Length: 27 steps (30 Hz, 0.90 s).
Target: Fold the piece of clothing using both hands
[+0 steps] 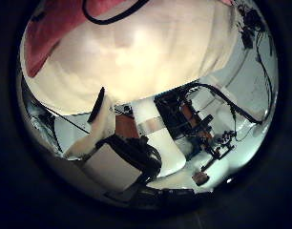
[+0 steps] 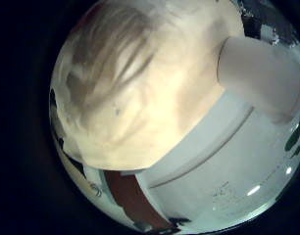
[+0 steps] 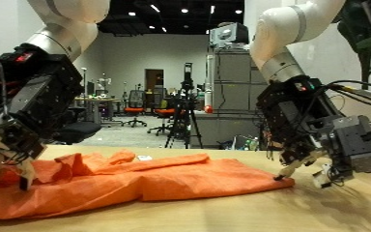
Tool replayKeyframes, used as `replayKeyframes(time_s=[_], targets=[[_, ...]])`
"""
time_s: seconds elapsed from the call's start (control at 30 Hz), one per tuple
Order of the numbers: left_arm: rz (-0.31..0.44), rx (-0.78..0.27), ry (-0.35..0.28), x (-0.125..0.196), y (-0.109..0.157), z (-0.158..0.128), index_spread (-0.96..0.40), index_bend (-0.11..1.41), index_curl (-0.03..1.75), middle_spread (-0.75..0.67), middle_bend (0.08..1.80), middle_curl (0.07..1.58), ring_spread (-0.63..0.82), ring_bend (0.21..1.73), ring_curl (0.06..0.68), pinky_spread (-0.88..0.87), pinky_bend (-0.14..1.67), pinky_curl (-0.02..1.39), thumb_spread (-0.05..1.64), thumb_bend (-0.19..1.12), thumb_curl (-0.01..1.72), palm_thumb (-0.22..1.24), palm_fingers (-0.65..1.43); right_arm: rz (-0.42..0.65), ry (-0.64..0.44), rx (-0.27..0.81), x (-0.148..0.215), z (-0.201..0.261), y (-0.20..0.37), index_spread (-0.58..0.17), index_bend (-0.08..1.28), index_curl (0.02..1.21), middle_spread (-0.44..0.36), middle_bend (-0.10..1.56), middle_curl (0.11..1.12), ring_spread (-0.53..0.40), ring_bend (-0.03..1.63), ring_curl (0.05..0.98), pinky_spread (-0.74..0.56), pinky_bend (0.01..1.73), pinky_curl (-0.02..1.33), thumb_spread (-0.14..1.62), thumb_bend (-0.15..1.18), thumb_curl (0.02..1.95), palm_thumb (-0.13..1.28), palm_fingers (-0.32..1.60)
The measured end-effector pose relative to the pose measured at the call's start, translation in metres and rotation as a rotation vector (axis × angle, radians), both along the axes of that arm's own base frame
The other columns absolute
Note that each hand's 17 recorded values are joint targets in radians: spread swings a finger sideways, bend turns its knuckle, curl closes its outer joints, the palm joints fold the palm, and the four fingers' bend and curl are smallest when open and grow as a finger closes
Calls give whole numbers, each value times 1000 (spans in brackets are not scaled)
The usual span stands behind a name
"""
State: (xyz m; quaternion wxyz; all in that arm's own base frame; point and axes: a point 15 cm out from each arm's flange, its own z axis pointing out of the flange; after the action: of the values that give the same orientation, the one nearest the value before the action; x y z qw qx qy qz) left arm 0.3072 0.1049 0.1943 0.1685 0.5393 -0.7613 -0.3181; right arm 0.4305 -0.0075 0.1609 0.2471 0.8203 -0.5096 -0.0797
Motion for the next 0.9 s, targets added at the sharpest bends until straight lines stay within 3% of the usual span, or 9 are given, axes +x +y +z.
replayKeyframes(time_s=[0.23,0.47,0.67,0.77,0.9], targets=[[-6,-23,-68,20,-5,23,76,165,314,130,184,322,428,531,214,391,362,316,1132,-19,326,631,51,-22,-69,17,-13,38,-18,-371,225,386,-93,394,353,96,193,229,266,184,229,1401,-8,537,805,271],[24,-100,-167,44,-25,77,75,165,313,127,185,320,421,535,213,390,363,319,1125,-19,333,636,52,-33,-126,47,-5,66,-26,-376,177,371,-85,340,344,81,214,240,262,192,239,1391,-12,538,780,295],[50,-155,-224,55,-44,100,79,165,312,129,185,319,420,537,212,390,364,319,1120,-21,336,626,51,1,-222,82,40,83,-3,-371,137,337,-101,280,334,67,256,256,247,235,265,1333,-31,520,731,264],[62,-181,-238,56,-56,102,80,161,310,149,185,318,427,543,214,390,367,320,1119,-27,331,602,44,35,-215,97,60,71,11,-353,121,306,-46,209,322,99,272,268,255,309,295,1258,-49,466,617,150],[75,-226,-249,56,-68,104,103,146,298,217,192,319,452,550,215,423,372,320,1103,-55,309,450,9,64,-211,102,88,55,30,-341,133,281,-15,208,326,115,283,265,257,330,301,1196,-45,424,543,141]])
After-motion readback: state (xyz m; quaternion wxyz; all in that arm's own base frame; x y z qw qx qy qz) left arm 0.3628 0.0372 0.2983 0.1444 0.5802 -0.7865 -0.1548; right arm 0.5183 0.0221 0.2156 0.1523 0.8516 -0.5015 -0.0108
